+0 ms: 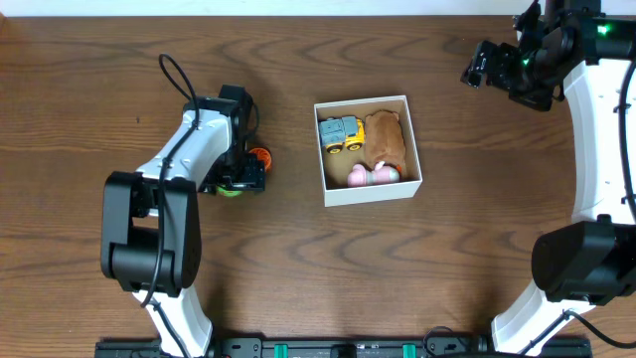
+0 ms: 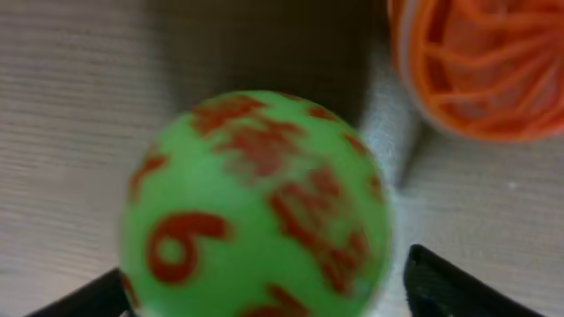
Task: Pack container
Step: 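Lower the left gripper onto the green numbered ball and grasp, then carry the green ball into the box and release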
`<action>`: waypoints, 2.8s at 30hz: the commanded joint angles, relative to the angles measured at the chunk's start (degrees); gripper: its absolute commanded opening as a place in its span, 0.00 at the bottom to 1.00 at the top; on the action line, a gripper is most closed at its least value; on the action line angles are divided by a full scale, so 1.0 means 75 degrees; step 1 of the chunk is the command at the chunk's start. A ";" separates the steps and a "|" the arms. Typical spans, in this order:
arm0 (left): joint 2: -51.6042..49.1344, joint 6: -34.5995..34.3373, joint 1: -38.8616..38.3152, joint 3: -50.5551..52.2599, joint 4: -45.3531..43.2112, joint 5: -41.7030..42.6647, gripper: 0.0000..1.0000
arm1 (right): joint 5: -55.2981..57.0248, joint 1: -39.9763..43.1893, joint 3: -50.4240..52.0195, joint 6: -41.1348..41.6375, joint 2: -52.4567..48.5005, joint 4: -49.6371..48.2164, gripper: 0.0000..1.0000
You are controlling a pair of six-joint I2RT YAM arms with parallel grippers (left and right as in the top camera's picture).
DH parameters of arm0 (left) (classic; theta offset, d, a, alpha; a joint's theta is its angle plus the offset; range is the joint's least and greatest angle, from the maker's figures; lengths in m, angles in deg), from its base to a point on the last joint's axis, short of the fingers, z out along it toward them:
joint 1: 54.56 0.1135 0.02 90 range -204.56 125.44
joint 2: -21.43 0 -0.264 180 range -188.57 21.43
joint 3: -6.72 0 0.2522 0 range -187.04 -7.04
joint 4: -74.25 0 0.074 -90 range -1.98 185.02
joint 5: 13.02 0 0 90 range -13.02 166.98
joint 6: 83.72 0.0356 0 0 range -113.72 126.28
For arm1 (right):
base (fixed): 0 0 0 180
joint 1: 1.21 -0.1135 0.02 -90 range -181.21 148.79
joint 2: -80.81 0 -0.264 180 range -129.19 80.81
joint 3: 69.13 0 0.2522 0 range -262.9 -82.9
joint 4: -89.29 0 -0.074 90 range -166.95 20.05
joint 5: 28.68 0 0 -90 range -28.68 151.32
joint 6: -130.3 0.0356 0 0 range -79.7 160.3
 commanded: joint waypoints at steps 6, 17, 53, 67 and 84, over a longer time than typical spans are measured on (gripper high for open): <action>-0.0044 0.0478 0.0254 0.0029 -0.0242 0.0064 0.76 | 0.0079 -0.0052 0.0044 -0.0017 -0.0052 -0.0020 0.99; -0.0044 0.1311 0.0283 0.0029 -0.1180 0.0035 0.76 | 0.0079 -0.0052 0.0044 -0.0020 -0.0052 0.0020 0.99; 0.2087 0.1247 -0.3104 -0.1810 -0.1306 0.0128 0.32 | 0.0073 -0.0050 0.0044 -0.0017 -0.0052 0.0020 0.99; 0.0224 0.1247 -0.3765 -0.1810 -0.1501 0.0102 0.52 | 0.0105 -0.0050 0.0044 -0.0023 -0.0052 0.0102 0.99; 0.1923 0.1201 -0.3048 -0.1833 -0.0784 -0.0650 0.96 | 0.0105 -0.0050 0.0044 -0.0020 -0.0052 0.0093 0.99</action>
